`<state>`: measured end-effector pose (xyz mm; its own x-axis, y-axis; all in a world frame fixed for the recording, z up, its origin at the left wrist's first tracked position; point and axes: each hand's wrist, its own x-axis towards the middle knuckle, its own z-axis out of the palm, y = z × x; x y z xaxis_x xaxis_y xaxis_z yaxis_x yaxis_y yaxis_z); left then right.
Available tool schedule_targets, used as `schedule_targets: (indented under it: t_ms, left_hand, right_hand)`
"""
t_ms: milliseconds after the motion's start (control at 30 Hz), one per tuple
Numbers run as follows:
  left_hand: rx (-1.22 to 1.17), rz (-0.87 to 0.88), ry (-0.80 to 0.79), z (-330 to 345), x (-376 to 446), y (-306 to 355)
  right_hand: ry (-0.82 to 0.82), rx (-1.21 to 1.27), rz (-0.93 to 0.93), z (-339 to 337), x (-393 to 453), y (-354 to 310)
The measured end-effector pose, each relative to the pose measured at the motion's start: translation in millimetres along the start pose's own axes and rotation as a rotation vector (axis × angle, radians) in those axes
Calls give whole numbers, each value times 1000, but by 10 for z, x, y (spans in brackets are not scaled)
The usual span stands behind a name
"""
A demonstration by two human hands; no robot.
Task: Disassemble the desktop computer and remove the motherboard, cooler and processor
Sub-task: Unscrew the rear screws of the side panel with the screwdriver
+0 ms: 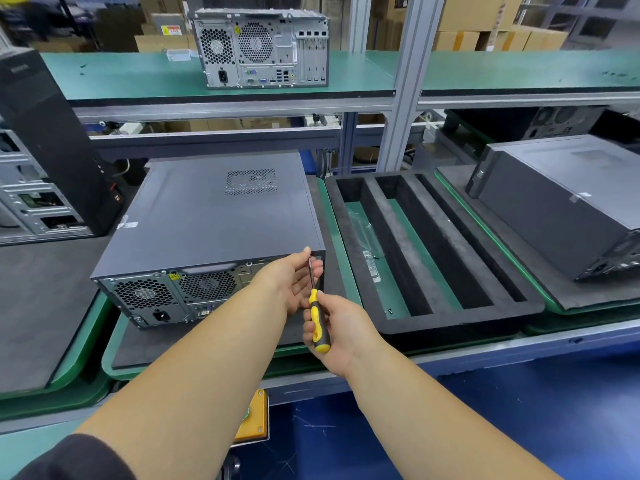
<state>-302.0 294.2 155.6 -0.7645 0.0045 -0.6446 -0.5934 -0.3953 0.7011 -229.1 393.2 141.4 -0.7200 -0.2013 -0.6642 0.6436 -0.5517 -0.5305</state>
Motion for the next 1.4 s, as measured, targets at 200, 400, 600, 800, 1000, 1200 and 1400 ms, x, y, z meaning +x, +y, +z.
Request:
schedule_targets:
  t_ms: [200,400,600,800,1000,1200,1400]
  left_hand:
    - [-36,14,1,51,19,-20]
    - [-66,50,5,98,25,-39]
    - [-48,76,14,71,21,-75]
    - [-47,142,-4,115,-7,-104]
    - [118,217,-21,362,-57,-185]
    - [384,163,-125,662,-146,-533]
    - [406,106,-134,865,11,-908]
  right_hand:
    - [30,-20,0,-11,-17,-29]
    - [66,-18,13,-17,-38,-106]
    - [-39,16,56,-74,-73,-135]
    - [34,-197,-21,-224,-143,-201]
    - [140,-312,-193,-471,-194,-450]
    - [236,-643,-551,-845,-179,-743]
    - [249,-749,-523,-1250,55,-798]
